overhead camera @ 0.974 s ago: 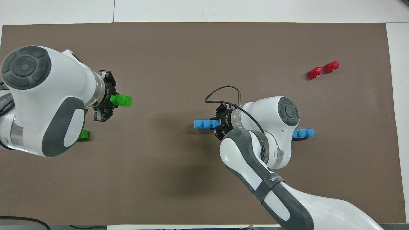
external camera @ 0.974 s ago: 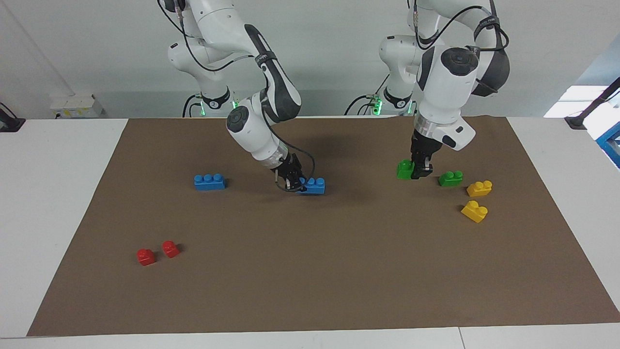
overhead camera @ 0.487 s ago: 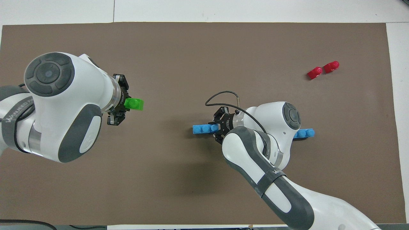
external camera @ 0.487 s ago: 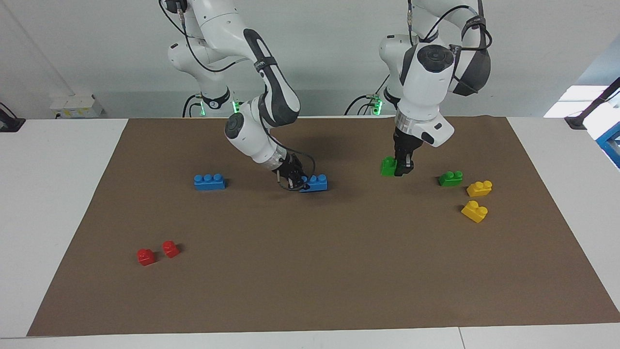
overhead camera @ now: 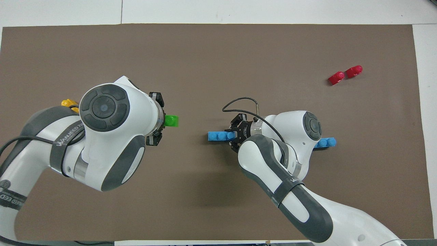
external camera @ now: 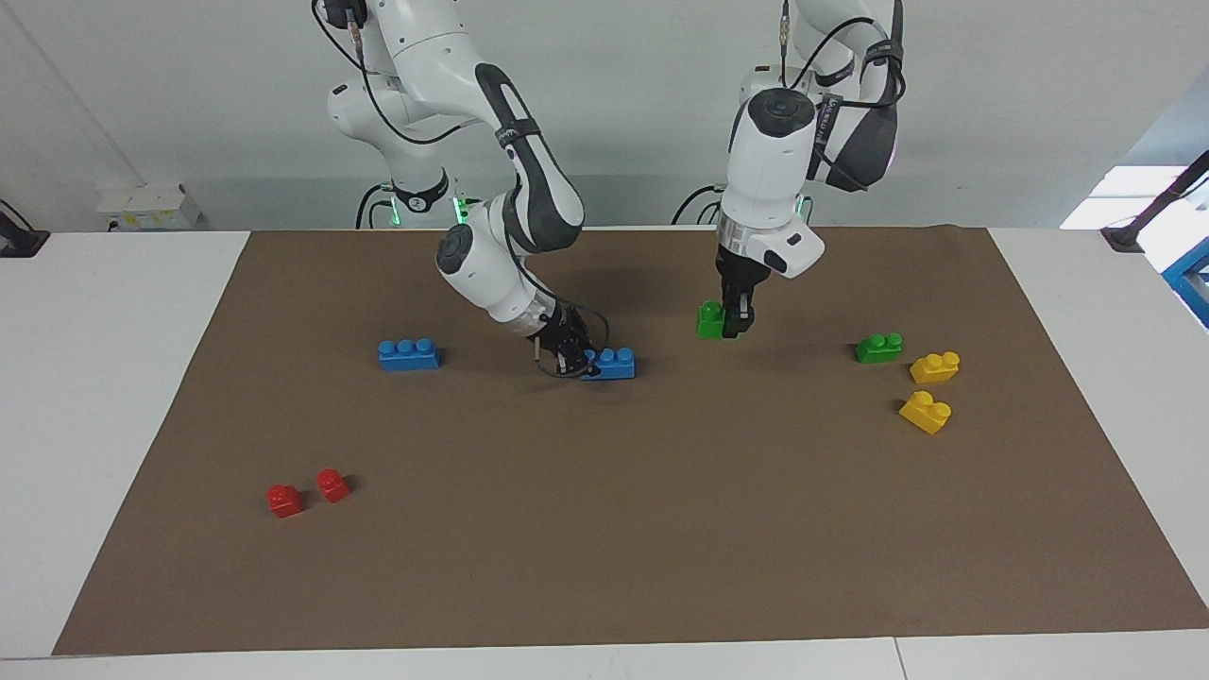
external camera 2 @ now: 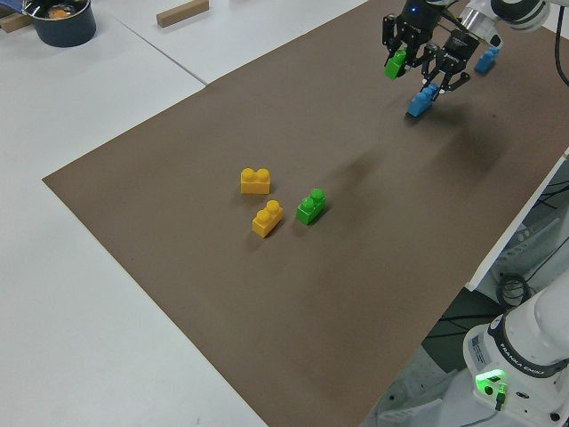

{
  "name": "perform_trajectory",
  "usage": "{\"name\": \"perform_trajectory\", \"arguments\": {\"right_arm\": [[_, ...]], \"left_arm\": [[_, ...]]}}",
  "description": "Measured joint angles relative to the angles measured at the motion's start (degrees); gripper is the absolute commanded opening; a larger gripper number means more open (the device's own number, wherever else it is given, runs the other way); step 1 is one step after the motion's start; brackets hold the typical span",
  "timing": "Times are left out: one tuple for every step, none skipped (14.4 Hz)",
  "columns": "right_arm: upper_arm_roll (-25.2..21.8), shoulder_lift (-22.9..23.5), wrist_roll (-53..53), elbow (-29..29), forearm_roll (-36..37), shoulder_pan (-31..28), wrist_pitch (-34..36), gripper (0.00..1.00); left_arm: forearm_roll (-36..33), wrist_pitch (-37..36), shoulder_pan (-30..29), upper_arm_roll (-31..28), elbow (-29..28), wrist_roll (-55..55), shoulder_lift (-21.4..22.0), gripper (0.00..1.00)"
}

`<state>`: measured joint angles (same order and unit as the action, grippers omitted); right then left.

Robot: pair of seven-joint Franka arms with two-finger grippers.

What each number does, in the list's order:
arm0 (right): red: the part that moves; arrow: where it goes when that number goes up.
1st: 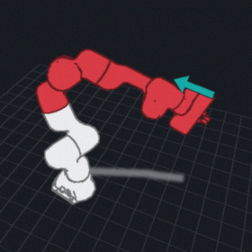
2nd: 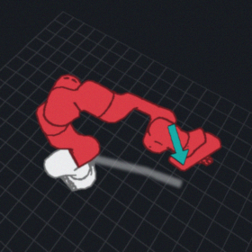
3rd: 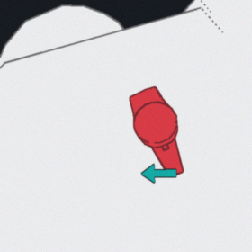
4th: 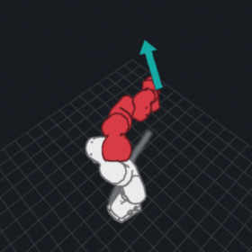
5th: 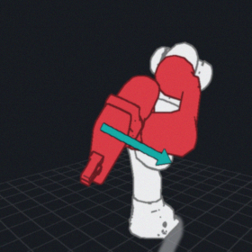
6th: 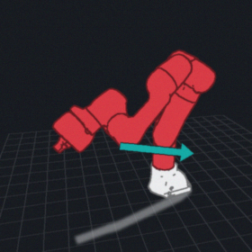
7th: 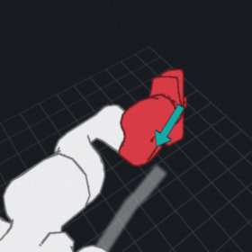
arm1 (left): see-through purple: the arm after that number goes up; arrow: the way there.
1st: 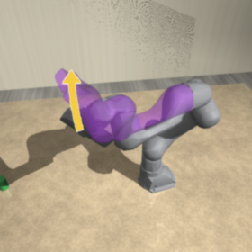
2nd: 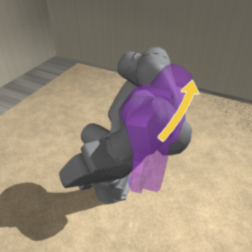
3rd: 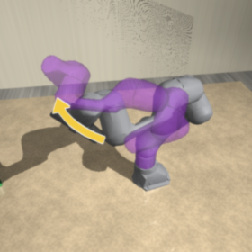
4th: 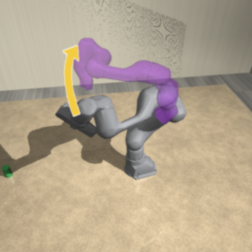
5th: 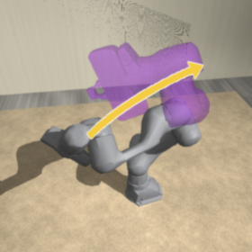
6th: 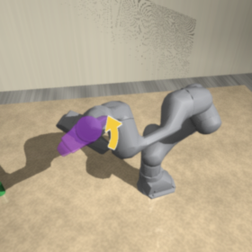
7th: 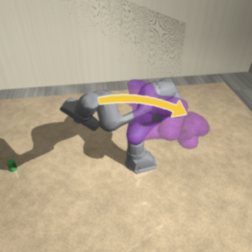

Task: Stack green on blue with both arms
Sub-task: 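Bring the green brick with the left gripper onto the held blue brick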

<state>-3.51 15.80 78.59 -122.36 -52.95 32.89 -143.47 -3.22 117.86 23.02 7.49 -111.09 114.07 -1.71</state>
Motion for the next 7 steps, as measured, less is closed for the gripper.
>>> {"name": "perform_trajectory", "arguments": {"right_arm": [[0.00, 0.00, 0.00, -0.07, -0.01, 0.00, -0.08, 0.00], [0.00, 0.00, 0.01, -0.08, -0.02, 0.00, -0.23, 0.00], [0.00, 0.00, 0.02, -0.12, -0.02, 0.00, -0.63, 0.00], [0.01, 0.00, 0.04, -0.14, -0.02, 0.00, -0.70, 0.00], [0.01, -0.01, 0.05, -0.14, -0.03, 0.00, -0.70, 0.00], [0.01, -0.01, 0.05, -0.15, -0.04, 0.00, -0.73, 0.00], [0.02, -0.01, 0.05, -0.16, -0.04, 0.00, -0.76, 0.00]], "left_arm": [[0.00, 0.70, 0.92, -0.01, -0.42, 1.58, 0.01, 0.00], [0.00, 1.12, 1.74, -0.01, -0.71, 2.82, 0.01, 0.00], [0.00, 1.82, 2.44, -0.01, -1.02, 4.01, 0.01, 0.00], [0.00, 2.66, 3.22, -0.03, -1.41, 5.22, 0.00, 0.00], [0.00, 3.64, 4.15, -0.02, -1.98, 6.42, -0.04, 0.00], [0.00, 4.67, 5.26, -0.03, -2.64, 7.73, -0.19, 0.00], [0.00, 5.53, 6.17, 0.00, -3.12, 8.95, -0.43, 0.00]]}}
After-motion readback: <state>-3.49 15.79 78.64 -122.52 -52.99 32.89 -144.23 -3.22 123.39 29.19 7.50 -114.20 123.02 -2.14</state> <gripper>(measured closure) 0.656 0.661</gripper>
